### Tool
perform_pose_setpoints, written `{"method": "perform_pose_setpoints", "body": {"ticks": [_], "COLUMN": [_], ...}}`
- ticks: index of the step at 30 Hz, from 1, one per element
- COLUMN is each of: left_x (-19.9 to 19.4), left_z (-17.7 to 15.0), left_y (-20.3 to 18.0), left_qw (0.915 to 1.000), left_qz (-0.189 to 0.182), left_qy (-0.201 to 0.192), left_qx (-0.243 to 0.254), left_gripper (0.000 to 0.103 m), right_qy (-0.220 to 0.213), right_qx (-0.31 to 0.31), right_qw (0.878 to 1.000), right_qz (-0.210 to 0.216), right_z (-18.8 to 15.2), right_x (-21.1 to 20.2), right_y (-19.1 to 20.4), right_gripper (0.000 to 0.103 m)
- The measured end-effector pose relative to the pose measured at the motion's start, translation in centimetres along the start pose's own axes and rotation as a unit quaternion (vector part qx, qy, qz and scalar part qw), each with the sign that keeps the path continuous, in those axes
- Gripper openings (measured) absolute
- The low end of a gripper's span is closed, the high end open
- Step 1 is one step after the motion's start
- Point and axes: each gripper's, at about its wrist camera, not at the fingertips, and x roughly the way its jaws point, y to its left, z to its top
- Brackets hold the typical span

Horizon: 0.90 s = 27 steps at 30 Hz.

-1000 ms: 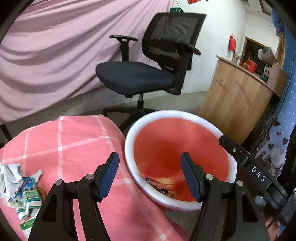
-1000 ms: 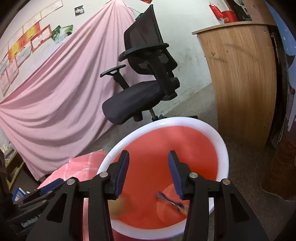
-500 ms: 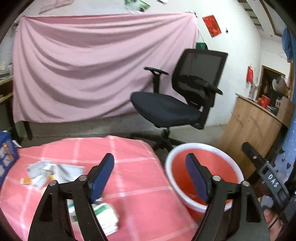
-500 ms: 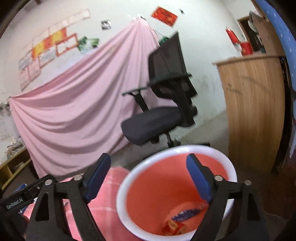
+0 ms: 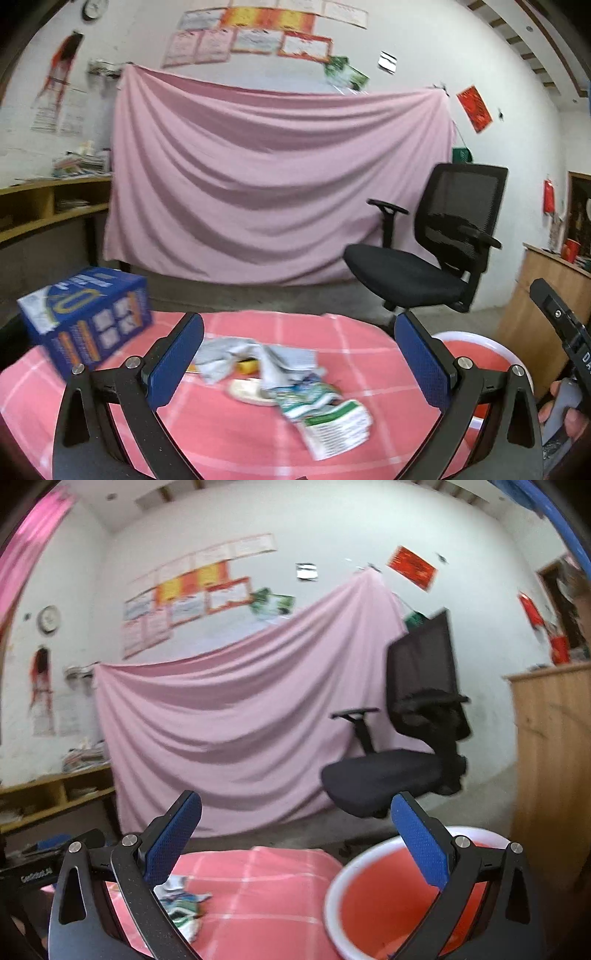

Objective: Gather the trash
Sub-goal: 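Move both tools back over the table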

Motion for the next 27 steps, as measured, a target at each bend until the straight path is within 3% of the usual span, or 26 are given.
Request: {"method": "perform_pose_setpoints", "body": {"ticks": [6, 13, 22, 27], "left_x": [-1.8, -2.1, -0.6, 1.1], "left_z": [-1.0, -2.4, -3.4, -3.9], "left_y": [2.7, 5.0, 8.1, 9.1], "left_qw": [0.9993, 0.9985, 0.9963, 0.9902], "left_qz": [0.032, 0.052, 0.068, 0.084], "left_qy": [-0.020, -0.003, 0.054, 0.111], "left_qx": [0.005, 0.015, 0.004, 0.008], "left_gripper": [0.101, 0.101, 0.101, 0.101], "right_qy": [0.008, 0.040, 0.138, 0.231], "right_qx": [-0.043, -0.068, -0.099, -0.108], "right_qw": [0.998, 0.995, 0.982, 0.962], "right_qz": [0.042, 0.064, 0.078, 0.098], "right_z": [-0.5, -1.6, -4.1, -5.9], "right_x": [0.5, 1.7, 4.4, 6.8], "right_y": [3.6, 6.0, 7.9, 8.4], "right_gripper": [0.103, 0.103, 0.103, 0.103]}}
